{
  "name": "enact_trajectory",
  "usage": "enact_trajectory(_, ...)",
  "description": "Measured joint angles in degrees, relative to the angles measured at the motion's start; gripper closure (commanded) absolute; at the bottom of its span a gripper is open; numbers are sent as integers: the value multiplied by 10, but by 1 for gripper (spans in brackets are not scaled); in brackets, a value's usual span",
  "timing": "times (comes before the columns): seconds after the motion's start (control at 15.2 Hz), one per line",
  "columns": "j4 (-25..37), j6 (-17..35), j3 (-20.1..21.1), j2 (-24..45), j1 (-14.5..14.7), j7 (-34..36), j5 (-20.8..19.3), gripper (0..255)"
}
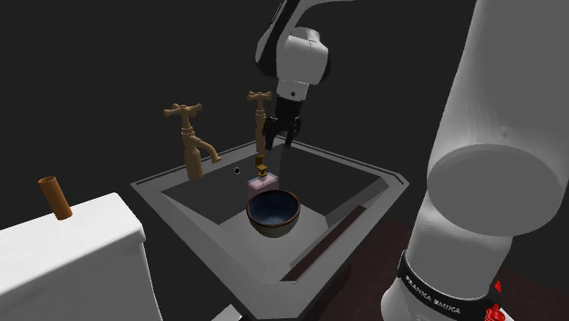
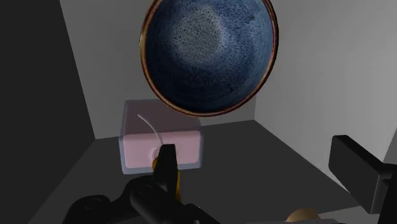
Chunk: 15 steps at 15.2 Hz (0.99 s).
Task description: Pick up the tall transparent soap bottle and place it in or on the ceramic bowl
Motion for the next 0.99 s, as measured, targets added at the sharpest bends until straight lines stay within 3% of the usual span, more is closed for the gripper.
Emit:
enact_trajectory(0.46,123,26,29,176,-45,-137,159,0)
enact_trajectory(0.73,206,25,57,266,-82,-183,216,0)
enact_trajectory(0.99,238,31,70,304,-93,-196,236,0)
